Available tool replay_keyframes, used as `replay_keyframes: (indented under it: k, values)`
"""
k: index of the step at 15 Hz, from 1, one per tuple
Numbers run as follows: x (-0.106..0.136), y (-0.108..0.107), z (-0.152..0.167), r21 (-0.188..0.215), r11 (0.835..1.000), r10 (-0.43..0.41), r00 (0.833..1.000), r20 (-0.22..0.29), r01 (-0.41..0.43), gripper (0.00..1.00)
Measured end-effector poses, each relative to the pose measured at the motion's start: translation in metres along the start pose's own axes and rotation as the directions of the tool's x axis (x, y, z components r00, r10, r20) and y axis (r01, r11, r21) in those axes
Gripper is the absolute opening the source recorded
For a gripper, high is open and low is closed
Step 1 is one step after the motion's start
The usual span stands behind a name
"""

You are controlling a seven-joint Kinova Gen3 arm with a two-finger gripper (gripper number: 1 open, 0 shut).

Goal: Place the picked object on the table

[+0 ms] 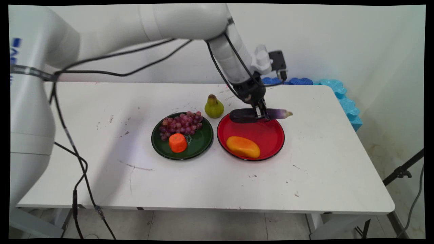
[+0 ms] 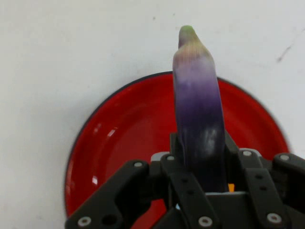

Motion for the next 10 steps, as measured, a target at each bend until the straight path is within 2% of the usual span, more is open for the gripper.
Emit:
replay_keyframes:
  k: [2,5,10]
  values:
    - [-0.001,0.014,-0.02,-0.014,0.999,-0.049,0.999,-0.005,0.049,0.0]
    - [-0.013,0.047,-0.048,-0.044,0.991,-0.123,0.992,0.008,0.123,0.0]
    - [-0.056,0.103,-0.062,-0.094,0.98,-0.17,0.984,0.055,0.174,0.0]
